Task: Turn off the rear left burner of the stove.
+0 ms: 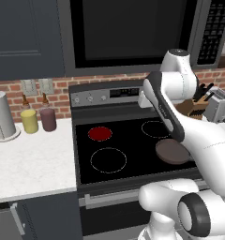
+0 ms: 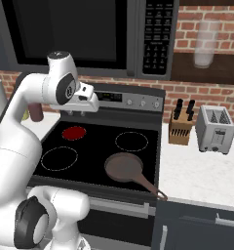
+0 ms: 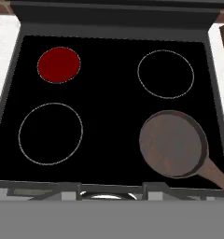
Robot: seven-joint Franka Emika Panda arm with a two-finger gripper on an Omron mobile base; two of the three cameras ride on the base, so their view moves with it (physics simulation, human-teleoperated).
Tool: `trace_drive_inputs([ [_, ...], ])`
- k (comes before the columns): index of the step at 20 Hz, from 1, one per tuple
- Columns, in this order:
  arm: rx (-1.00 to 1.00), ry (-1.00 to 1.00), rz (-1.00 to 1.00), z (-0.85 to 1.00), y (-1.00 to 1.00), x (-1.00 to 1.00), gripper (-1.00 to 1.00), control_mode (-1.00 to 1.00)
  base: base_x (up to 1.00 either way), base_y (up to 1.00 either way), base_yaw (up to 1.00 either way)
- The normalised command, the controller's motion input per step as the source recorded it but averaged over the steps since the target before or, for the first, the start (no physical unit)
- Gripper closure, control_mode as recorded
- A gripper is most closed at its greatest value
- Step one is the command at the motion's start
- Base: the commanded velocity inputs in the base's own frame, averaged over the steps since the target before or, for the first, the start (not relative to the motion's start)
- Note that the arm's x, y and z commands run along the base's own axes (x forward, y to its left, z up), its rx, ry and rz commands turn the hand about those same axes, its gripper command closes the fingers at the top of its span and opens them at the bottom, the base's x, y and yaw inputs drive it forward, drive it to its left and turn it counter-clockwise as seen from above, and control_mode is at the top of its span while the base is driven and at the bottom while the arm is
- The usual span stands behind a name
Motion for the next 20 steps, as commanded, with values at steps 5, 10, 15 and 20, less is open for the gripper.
trace_drive_inputs([
  [5,0.0,0.0,0.0,-0.01,0.0,0.0,-1.0,-1.0,0.0,0.0,0.0],
  [10,0.0,0.0,0.0,0.0,0.0,0.0,-1.0,-1.0,0.0,0.0,0.0],
  [15,0.0,0.0,0.0,0.0,0.0,0.0,-1.0,-1.0,0.0,0.0,0.0],
  [20,-0.01,0.0,0.0,0.0,0.01,-0.03,-1.0,-1.0,0.0,0.0,0.0],
])
